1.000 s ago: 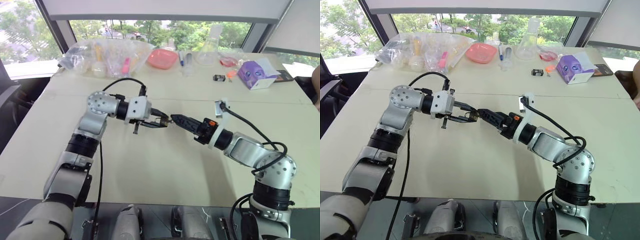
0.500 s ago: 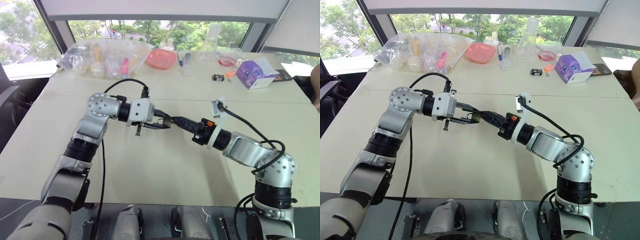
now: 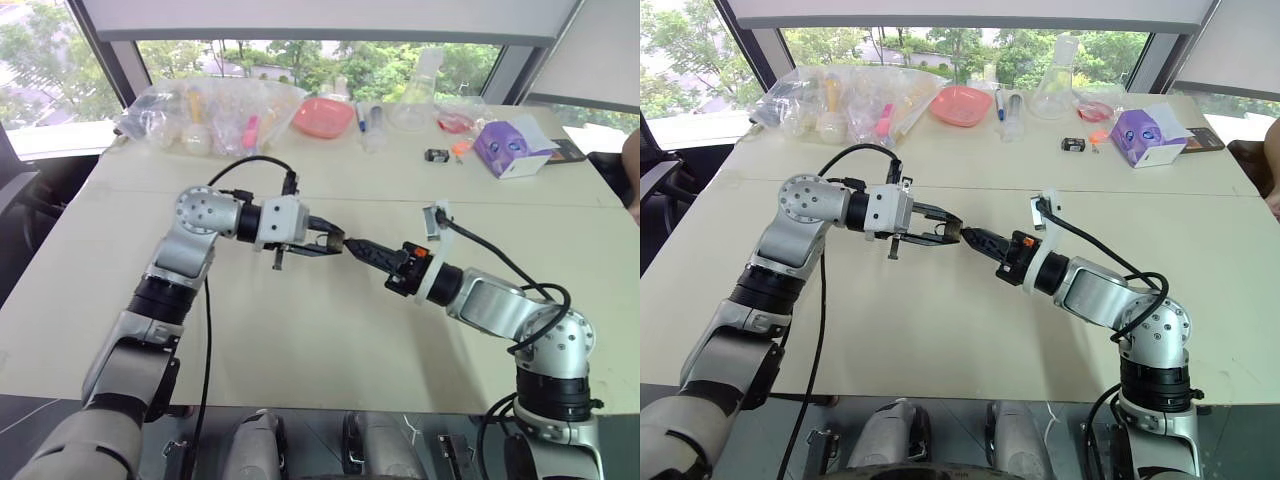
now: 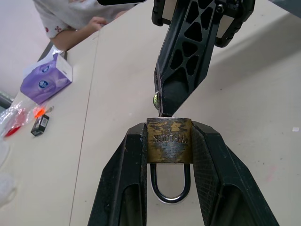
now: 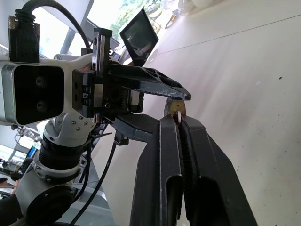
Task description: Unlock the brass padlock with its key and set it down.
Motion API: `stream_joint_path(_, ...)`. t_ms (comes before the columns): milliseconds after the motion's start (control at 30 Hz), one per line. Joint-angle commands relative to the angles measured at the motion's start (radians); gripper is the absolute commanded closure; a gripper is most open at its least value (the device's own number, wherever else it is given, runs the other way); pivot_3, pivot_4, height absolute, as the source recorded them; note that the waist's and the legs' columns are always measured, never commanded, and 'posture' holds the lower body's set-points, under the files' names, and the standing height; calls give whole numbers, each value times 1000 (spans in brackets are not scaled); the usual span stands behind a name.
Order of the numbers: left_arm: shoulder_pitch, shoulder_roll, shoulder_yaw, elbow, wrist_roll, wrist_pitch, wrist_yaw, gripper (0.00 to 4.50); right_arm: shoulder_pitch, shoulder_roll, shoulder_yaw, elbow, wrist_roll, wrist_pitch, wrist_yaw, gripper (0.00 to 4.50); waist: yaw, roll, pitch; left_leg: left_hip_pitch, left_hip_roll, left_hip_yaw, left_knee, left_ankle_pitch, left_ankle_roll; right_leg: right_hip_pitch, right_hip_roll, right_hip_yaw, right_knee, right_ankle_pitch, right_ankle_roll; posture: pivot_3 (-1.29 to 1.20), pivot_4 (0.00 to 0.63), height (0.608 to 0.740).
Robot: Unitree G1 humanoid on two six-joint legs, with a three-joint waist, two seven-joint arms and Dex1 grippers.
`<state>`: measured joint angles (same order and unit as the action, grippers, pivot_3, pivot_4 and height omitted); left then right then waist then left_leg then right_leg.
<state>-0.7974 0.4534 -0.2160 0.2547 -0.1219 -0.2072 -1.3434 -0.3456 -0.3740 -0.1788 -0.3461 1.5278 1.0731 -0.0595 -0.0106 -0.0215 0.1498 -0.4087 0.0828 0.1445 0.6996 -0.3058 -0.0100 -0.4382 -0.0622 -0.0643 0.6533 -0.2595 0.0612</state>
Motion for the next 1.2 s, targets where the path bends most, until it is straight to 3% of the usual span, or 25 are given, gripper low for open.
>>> stream_joint_path(33, -2, 5, 11, -41, -18, -48, 20, 3782, 2, -1, 0, -18, 72, -35, -19, 4389, 0, 0, 0, 0, 0, 0, 0, 0, 0, 0, 0, 0, 0, 0, 0, 0, 150, 740)
stream_joint_path(400, 21, 22, 9, 6, 50, -293, 114, 3782, 24, 11, 15, 0, 254, -150, -127, 4389, 1, 0, 0, 0, 0, 0, 0, 0, 0, 0, 0, 0, 0, 0, 0, 0, 150, 740)
stream_joint_path(733, -2, 18, 15, 55, 90, -436, 220, 3782, 34, -5, 67, -6, 317, -199, -180, 4389, 1, 0, 0, 0, 0, 0, 0, 0, 0, 0, 0, 0, 0, 0, 0, 0, 150, 740)
stream_joint_path(1200, -39, 44, 11, 184, 296, -816, 465, 3782, 39, 32, 102, 35, 444, -281, -294, 4389, 1, 0, 0, 0, 0, 1, 0, -3, 5, 0, 0, 0, 0, 0, 0, 0, 150, 740)
